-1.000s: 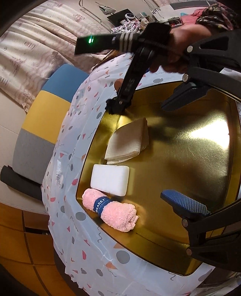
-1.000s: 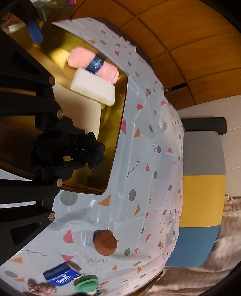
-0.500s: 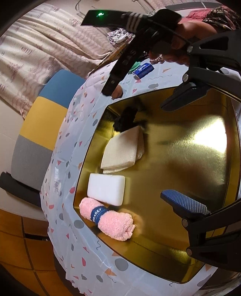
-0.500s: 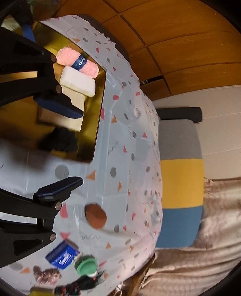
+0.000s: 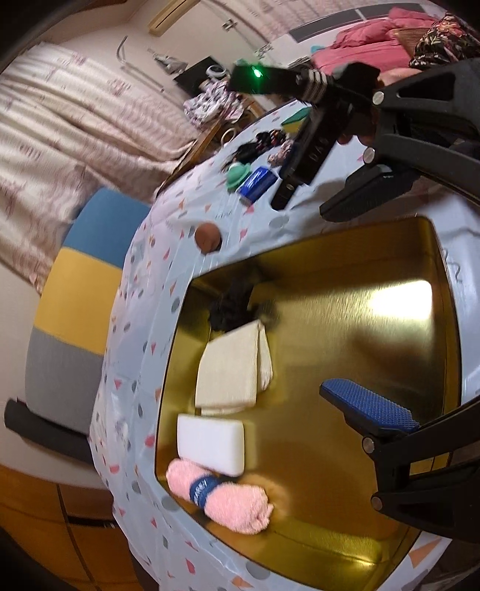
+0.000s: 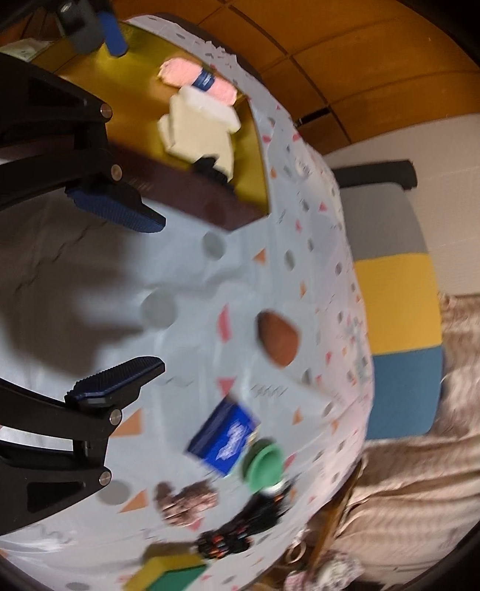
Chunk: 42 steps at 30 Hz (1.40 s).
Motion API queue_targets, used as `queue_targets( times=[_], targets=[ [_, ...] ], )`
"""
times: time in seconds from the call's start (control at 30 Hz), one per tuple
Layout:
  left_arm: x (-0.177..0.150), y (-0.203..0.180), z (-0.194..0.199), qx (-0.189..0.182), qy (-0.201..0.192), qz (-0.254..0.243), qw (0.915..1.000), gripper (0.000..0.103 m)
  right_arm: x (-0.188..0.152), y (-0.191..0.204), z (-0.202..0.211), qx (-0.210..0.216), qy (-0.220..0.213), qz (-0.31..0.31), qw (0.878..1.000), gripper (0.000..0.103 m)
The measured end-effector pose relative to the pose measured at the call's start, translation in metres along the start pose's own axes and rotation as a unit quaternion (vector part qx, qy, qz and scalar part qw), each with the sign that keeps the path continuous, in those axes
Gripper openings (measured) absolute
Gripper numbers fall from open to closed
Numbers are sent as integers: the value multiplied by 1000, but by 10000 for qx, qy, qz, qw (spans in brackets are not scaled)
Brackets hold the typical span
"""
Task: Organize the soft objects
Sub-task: 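Move both tools back toward the pink scrunchie and green-yellow sponge, then grasp the pink satin scrunchie with the right tool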
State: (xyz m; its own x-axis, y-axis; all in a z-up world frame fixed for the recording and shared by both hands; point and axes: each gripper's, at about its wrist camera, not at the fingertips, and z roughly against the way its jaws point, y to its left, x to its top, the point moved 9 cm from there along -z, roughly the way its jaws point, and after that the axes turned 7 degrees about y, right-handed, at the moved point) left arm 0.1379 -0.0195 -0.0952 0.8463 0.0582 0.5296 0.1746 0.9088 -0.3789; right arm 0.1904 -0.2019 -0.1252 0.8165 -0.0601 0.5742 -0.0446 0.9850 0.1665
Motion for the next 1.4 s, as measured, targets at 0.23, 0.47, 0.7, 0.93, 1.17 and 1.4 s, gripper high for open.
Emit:
queue_targets(
  times=[0.23, 0.47, 0.7, 0.93, 1.17, 1.4],
  targets=[
    [-14, -42, -4, -438, 187, -519, 9975, 88, -48, -40, 0, -246, 271, -113, 9993, 71],
    [-39, -91, -15, -609, 496, -1116, 9906, 88, -67, -86, 16, -502, 151, -257, 9983, 71],
    [-51, -122, -21, -775, 646, -1183, 9878, 88, -32, -161, 20, -932, -78, -860, 9919, 71],
    [-53, -125, -25, -584, 727, -1116, 9894, 88, 19, -203, 5, -1253, -228, -982, 9870, 70],
    [-51, -124, -30, -459, 787, -1027, 9905, 88, 24, -204, -23, -1249, 47, -739, 9894, 54],
    [-40, -136, -44, -401, 892, -972, 9904, 88, 19, -203, -32, -1301, 155, -655, 9892, 28]
  ],
)
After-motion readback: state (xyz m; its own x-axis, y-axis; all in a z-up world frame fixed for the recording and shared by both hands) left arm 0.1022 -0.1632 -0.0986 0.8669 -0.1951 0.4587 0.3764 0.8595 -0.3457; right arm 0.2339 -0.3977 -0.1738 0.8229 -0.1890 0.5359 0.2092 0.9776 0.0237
